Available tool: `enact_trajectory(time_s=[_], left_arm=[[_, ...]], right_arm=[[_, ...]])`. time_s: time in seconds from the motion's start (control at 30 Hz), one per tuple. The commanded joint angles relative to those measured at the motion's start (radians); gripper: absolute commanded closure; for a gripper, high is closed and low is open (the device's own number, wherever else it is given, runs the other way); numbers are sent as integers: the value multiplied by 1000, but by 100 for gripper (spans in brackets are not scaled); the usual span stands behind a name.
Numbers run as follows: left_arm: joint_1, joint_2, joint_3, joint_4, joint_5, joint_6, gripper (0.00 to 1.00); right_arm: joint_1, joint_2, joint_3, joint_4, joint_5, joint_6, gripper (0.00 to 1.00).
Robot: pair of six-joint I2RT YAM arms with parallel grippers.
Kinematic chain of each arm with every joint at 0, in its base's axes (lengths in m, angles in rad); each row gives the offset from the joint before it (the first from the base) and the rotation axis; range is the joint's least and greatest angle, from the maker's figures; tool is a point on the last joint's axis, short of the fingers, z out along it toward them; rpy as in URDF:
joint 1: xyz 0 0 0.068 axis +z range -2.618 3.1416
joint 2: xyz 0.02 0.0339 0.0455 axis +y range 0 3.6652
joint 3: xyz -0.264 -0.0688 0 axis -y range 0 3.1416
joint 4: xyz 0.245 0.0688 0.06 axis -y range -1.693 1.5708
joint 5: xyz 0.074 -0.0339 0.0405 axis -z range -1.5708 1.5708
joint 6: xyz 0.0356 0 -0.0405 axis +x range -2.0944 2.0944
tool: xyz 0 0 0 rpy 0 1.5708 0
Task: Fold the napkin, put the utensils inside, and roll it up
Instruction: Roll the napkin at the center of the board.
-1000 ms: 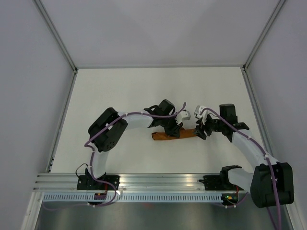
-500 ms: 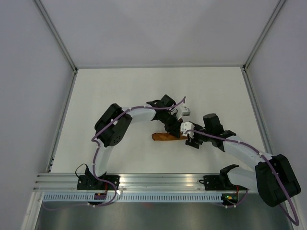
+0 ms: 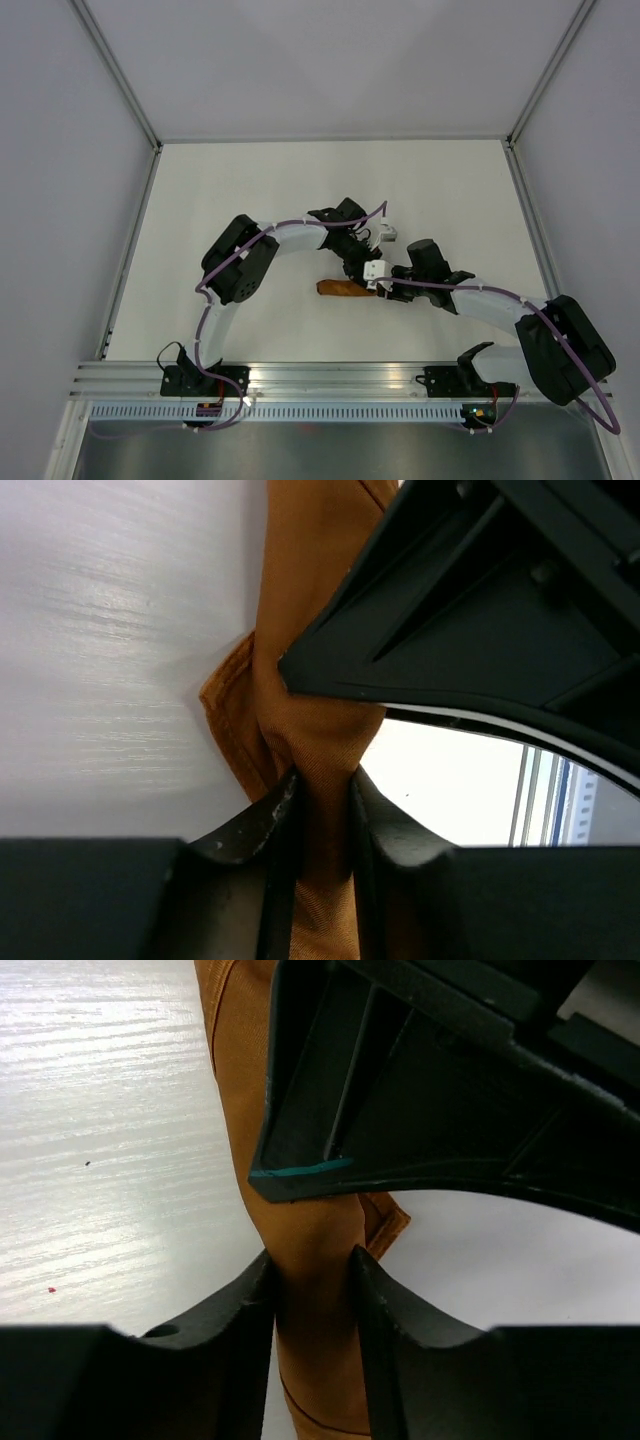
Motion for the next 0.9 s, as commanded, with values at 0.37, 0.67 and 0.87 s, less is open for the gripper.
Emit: enact_trajectory(time_s=[0.37, 0.67, 0.87], left_arm=[[71, -197, -250, 389, -154, -244, 47], [140, -448, -528, 767, -376, -356, 45], [137, -586, -678, 943, -554, -422, 45]], right_arm=[[2, 44, 54, -75, 2, 4, 76], [-43, 151, 183, -244, -93, -14, 77], [-78, 268, 307, -377, -157, -10, 77]])
